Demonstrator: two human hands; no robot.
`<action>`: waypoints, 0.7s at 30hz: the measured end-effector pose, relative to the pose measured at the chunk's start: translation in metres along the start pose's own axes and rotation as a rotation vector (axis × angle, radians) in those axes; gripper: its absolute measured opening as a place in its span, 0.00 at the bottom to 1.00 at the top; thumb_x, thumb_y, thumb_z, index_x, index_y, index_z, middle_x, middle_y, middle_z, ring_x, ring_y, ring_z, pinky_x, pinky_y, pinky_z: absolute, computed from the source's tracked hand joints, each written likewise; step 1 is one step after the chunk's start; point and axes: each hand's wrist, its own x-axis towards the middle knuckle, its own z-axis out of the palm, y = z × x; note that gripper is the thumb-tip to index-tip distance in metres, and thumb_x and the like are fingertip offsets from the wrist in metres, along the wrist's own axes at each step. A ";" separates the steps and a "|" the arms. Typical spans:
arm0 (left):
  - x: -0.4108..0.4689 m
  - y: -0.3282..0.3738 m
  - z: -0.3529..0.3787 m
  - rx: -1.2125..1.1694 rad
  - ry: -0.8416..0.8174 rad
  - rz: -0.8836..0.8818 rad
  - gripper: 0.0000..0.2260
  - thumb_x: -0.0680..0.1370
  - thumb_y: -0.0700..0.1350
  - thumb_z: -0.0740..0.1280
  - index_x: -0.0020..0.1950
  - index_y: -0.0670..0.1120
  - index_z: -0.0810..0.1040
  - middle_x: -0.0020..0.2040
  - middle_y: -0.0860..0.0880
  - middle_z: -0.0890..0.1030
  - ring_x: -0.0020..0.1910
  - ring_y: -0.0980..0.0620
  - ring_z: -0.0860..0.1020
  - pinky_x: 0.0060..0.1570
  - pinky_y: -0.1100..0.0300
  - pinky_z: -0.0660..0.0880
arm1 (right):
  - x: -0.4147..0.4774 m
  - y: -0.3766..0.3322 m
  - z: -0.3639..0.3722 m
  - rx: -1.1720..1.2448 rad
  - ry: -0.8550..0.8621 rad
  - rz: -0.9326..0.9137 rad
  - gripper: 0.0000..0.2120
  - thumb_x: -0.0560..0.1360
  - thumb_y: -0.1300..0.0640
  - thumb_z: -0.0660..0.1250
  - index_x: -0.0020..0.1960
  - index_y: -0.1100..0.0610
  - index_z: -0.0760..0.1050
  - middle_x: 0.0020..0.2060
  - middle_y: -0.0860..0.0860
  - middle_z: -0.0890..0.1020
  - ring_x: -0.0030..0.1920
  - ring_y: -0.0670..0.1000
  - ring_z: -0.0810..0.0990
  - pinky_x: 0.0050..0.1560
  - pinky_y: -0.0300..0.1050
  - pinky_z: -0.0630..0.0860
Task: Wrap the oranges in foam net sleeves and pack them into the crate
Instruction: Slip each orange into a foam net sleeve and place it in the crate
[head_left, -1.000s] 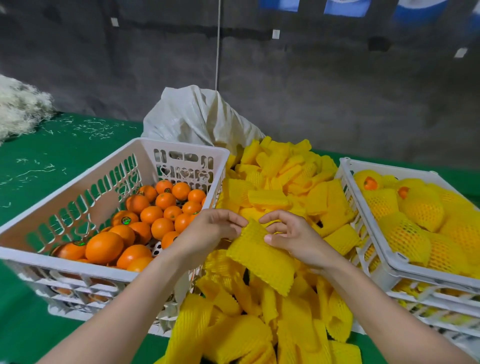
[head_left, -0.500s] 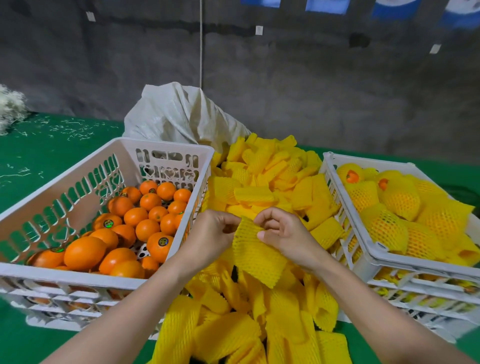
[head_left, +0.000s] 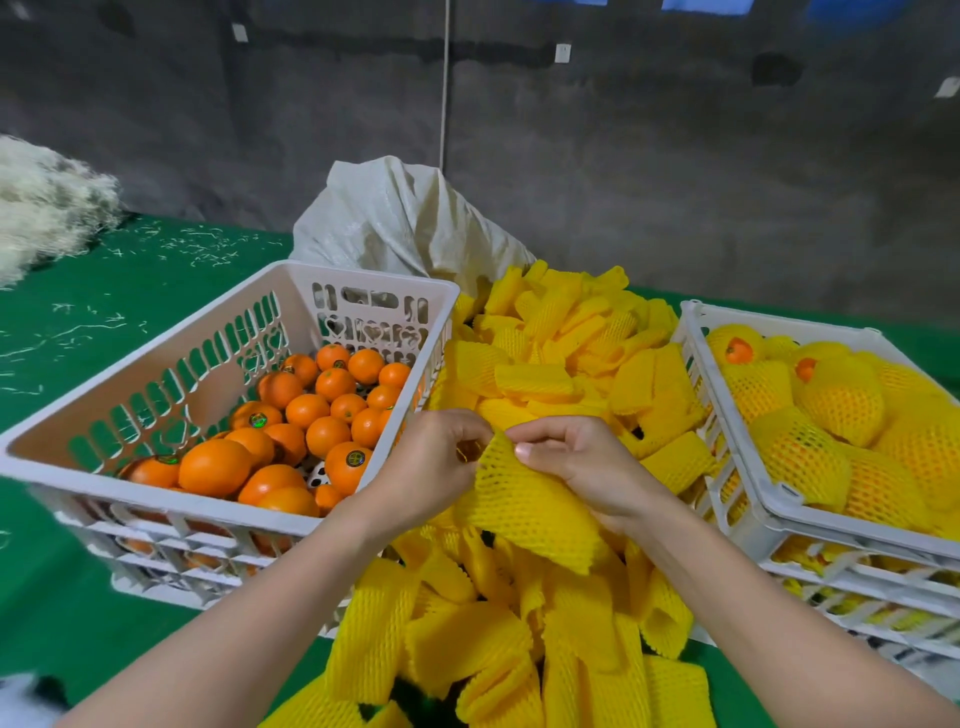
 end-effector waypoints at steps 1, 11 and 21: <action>-0.002 0.001 -0.001 0.015 0.002 0.029 0.03 0.71 0.37 0.74 0.43 0.37 0.84 0.43 0.44 0.82 0.42 0.48 0.79 0.42 0.49 0.75 | 0.000 -0.001 0.000 0.039 -0.012 0.016 0.09 0.74 0.69 0.65 0.45 0.57 0.79 0.32 0.49 0.83 0.33 0.42 0.81 0.36 0.33 0.76; -0.037 0.003 0.001 0.155 -0.069 0.196 0.05 0.72 0.35 0.70 0.46 0.38 0.84 0.47 0.42 0.79 0.45 0.43 0.79 0.38 0.46 0.76 | -0.003 0.004 0.005 0.167 -0.133 0.236 0.07 0.75 0.70 0.61 0.43 0.62 0.77 0.30 0.51 0.83 0.31 0.44 0.81 0.33 0.34 0.77; -0.045 0.014 0.003 -0.042 0.033 0.069 0.12 0.72 0.50 0.71 0.44 0.41 0.84 0.46 0.47 0.77 0.42 0.51 0.76 0.39 0.55 0.74 | -0.018 -0.008 -0.003 0.012 -0.352 0.312 0.14 0.70 0.59 0.67 0.54 0.64 0.78 0.40 0.59 0.82 0.34 0.51 0.81 0.32 0.43 0.79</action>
